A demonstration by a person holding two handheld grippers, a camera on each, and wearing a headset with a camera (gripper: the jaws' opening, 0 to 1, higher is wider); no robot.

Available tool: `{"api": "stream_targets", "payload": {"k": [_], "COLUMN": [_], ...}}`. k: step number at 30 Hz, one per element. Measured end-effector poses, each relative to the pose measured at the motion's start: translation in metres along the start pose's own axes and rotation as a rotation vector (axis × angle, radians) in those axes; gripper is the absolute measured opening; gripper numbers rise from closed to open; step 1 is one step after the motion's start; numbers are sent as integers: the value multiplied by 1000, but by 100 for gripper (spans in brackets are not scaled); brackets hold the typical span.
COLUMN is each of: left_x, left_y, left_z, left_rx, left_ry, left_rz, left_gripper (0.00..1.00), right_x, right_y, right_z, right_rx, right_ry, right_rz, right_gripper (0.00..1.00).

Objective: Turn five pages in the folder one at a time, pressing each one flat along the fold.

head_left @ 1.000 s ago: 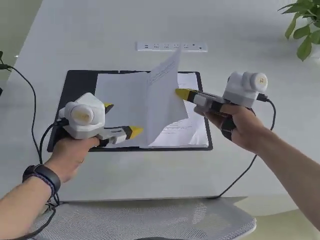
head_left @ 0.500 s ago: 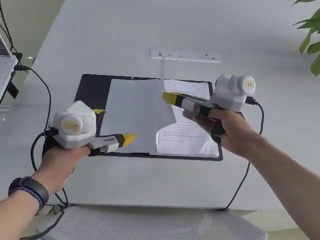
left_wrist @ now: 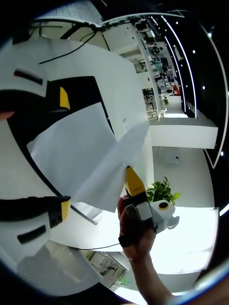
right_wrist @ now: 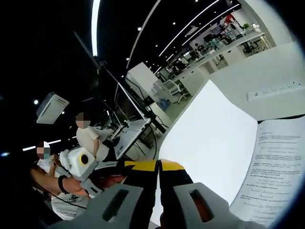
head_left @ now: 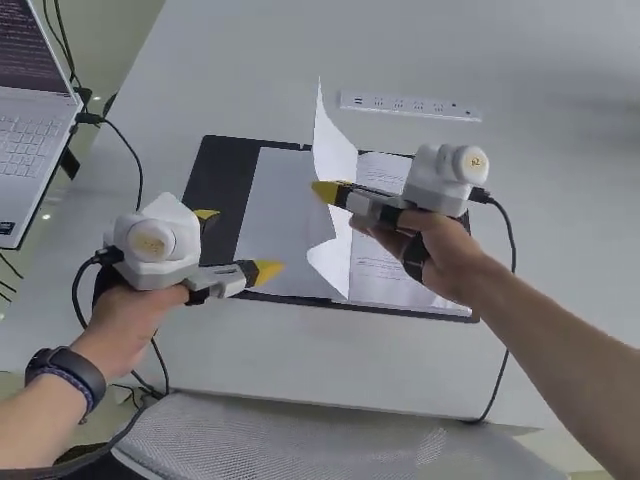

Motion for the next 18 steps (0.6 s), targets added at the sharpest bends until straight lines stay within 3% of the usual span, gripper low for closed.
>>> {"api": "stream_targets", "payload": {"k": [6,18], "left_x": [-5,-8], "left_y": [-5,-5], "left_z": [-2,-6], "left_rx": [4,0], "left_ry": [-27,-48], "left_rz": [18,23], "left_gripper": [71,71], "right_x": [8,31], "right_y": [21,48], "right_z": [-9,-19], "right_rx": [-33,-92], "right_ry": [26,80], "right_rz": [-5,-46], "right_gripper": [0,0]}}
Point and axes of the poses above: the centre of the closed fingertips' face, and the gripper's own axes: y roughly forward along the fingers, x roughly to its right, z roughly out of its top, the point moved 8 cm from there along -y, roughly backward along the fingers, and after that the axes turned 15 degrees about y, right-handed, at the moved point
